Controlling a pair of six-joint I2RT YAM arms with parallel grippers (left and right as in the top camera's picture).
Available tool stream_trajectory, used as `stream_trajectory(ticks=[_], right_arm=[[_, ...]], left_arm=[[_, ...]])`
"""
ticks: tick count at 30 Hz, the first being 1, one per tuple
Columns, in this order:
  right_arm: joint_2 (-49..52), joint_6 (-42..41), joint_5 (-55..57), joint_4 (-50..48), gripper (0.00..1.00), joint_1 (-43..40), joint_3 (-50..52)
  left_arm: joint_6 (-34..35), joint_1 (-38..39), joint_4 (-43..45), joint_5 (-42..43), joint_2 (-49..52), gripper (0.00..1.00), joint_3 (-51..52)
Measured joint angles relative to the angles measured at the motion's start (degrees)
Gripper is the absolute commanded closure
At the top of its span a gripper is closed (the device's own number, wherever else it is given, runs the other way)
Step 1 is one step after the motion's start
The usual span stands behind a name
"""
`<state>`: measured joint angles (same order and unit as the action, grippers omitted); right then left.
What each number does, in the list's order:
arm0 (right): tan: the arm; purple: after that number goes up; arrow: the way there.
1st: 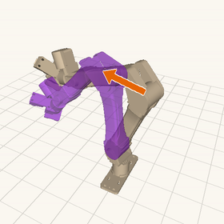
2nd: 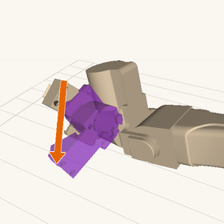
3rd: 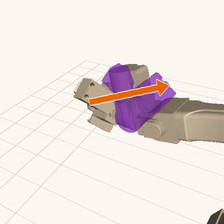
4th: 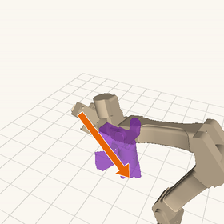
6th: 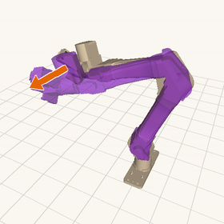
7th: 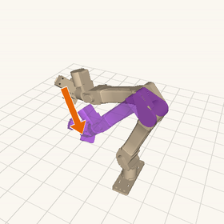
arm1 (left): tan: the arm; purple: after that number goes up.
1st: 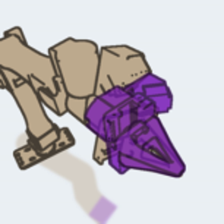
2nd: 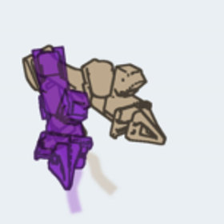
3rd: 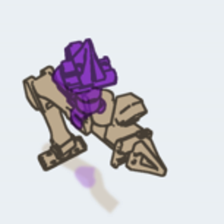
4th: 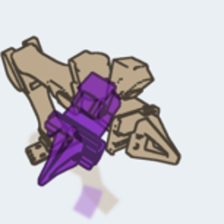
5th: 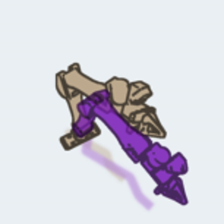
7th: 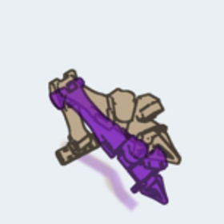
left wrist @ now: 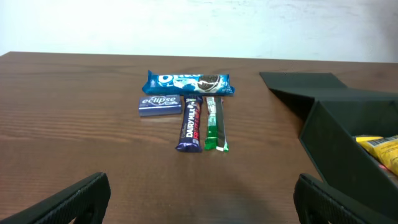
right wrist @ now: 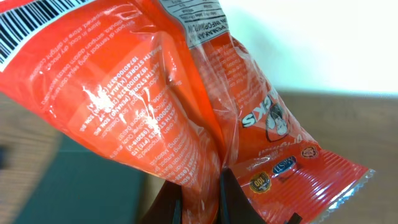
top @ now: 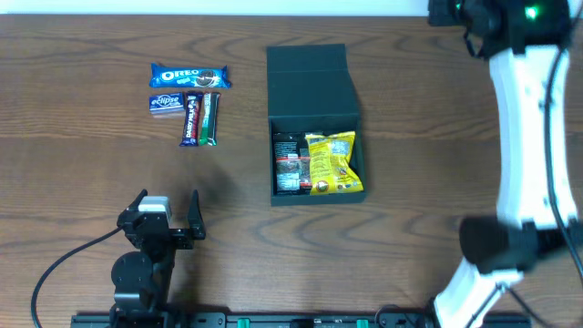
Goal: Pack container
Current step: 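Lift the red bag and carry it over the box, then lower the red bag into the box beside the yellow bag, release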
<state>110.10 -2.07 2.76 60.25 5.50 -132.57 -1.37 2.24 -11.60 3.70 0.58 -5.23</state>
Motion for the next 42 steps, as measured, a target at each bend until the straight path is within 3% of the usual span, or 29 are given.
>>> stream_trajectory(ticks=[8,14,23,28,42], right_arm=[[-26.67,-6.54,-1.14,-16.24,0.99,3.89,43.67],[-29.68,-15.17,-1.05,-18.43,0.99,12.17,59.89],[-18.91,-33.88,3.1,-21.29,0.99,29.55,61.92],[-13.75,-42.91,5.16,-23.43,0.98,32.11,61.94],[-8.72,-56.06,8.85,-26.62,0.99,35.3,61.92]], left_arm=[[0.0,0.0,0.04,0.0,0.02,0.05,0.02],[0.0,0.0,0.04,0.0,0.0,0.05,0.02],[0.0,0.0,0.04,0.0,0.0,0.05,0.02],[0.0,0.0,0.04,0.0,0.0,0.04,0.02],[0.0,0.0,0.04,0.02,0.0,0.05,0.02]])
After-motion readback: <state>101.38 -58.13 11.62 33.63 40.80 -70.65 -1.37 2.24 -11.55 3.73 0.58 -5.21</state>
